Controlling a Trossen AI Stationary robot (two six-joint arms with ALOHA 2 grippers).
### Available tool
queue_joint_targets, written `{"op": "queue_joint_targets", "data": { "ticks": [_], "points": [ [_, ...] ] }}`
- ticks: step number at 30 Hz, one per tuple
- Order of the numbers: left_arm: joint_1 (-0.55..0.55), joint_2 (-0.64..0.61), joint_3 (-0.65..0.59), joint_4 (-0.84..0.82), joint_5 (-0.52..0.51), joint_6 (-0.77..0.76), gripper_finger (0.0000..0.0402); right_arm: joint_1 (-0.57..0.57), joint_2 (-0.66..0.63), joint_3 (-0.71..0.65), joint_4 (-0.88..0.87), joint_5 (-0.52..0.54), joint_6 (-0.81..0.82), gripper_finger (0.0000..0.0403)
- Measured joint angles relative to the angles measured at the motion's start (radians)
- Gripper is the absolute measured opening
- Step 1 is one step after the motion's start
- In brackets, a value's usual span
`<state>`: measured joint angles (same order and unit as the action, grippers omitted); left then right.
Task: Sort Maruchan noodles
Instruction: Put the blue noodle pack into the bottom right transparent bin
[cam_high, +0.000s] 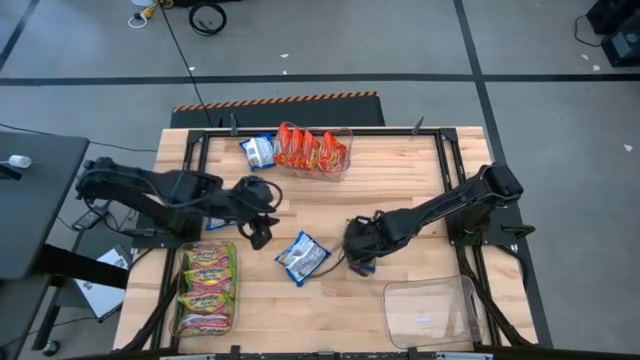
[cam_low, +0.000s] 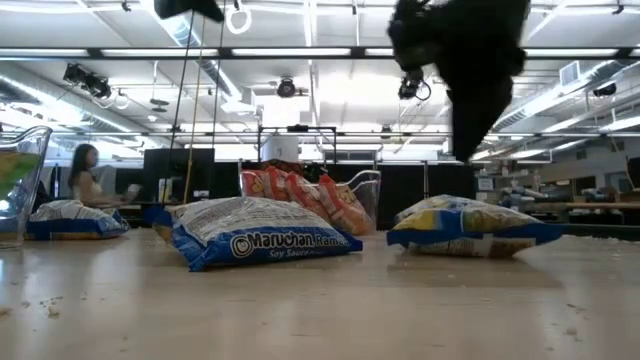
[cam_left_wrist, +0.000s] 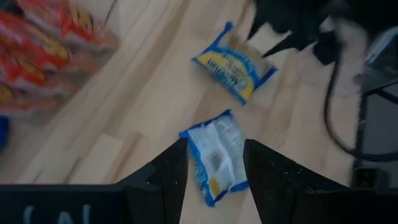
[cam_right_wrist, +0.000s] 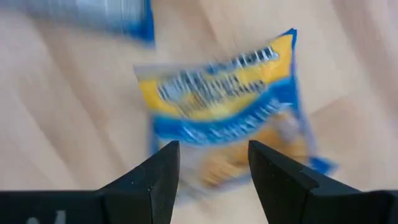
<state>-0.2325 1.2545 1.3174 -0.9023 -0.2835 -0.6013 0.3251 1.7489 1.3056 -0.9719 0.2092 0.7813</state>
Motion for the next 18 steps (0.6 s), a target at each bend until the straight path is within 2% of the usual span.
{"op": "queue_joint_targets", "data": {
  "ticks": [4,7,12,18],
  "points": [
    [0.000,-0.002,-0.076,0.042,0.000,-0.041,0.0160,-0.024,-0.001,0.000,0.175,-0.006,0.409,0.0197],
    [-0.012,-0.004,-0.080,0.056,0.000,-0.046,0.0160,-0.043,0.035,0.002,0.302,0.004,0.484,0.0197],
    [-0.014,-0.008,-0.081,0.072,0.001,-0.034,0.0160,-0.074,0.121,-0.001,0.223,-0.018,0.698,0.0196],
    [-0.014,-0.011,-0.081,0.067,0.000,-0.018,0.0160,-0.072,0.162,-0.001,0.081,0.015,0.813,0.0196]
  ]
}}
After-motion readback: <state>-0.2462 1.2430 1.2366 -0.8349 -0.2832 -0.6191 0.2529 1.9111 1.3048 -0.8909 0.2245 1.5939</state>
